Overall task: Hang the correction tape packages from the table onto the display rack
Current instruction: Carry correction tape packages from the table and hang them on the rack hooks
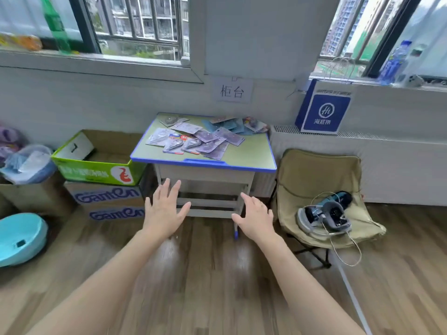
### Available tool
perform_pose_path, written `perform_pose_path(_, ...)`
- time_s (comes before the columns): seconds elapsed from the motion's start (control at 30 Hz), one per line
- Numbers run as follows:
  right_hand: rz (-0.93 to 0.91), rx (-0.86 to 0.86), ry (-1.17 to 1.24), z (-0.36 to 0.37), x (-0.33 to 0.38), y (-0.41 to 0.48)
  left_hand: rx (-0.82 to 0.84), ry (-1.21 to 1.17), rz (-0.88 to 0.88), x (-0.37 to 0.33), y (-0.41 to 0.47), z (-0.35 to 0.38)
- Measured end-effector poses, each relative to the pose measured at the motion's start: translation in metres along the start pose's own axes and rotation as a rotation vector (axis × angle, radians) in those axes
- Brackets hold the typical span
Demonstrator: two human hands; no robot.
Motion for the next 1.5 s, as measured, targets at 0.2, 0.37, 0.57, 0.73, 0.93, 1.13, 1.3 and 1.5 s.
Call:
perform_pose_path(0.2, 0.017, 0.006, 0.002, 0.003, 0.013, 0.109, 0.017, 0.007, -0.019, 0.016, 0.113, 0.014)
perform_pose_path(0.37, 0.049, -0.031, -0.004, 0.000, 0.034, 0.211, 0.016, 0.023, 0.018, 0.027, 0.224, 0.024)
perform_pose_path(0.57, 0.065, -0.033, 0.002, 0.009, 0.074, 0.317, 0.047, 0.018, 0.041, 0.046, 0.340, 0.030)
perform_pose_path(0.73, 0.078, -0.007, 0.017, 0.025, 0.087, 0.382, 0.104, 0.028, 0.006, 0.065, 0.399, 0.052)
perform_pose_path(0.93, 0.023, 0.059, -0.013, 0.057, 0.102, 0.468, 0.169, 0.058, -0.055, 0.093, 0.464, 0.085)
perform_pose_path(1.13, -0.020, 0.158, -0.107, 0.095, 0.104, 0.536, 0.217, 0.083, -0.178, 0.130, 0.508, 0.116)
perform_pose_path(1.3, -0.026, 0.179, -0.141, 0.112, 0.097, 0.562, 0.271, 0.095, -0.248, 0.156, 0.522, 0.143)
perform_pose_path(1.5, -0.061, 0.109, -0.120, 0.115, 0.090, 0.566, 0.202, 0.109, -0.209, 0.156, 0.524, 0.147)
Point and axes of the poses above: each hand's wrist, its own y-axis towards the middle knuckle, its own z-axis out of the palm, x = y × z, the point moved 8 cm from there along y, towards the middle knuckle, and after that the axes turned 10 degrees about y, right-handed, at the moved point
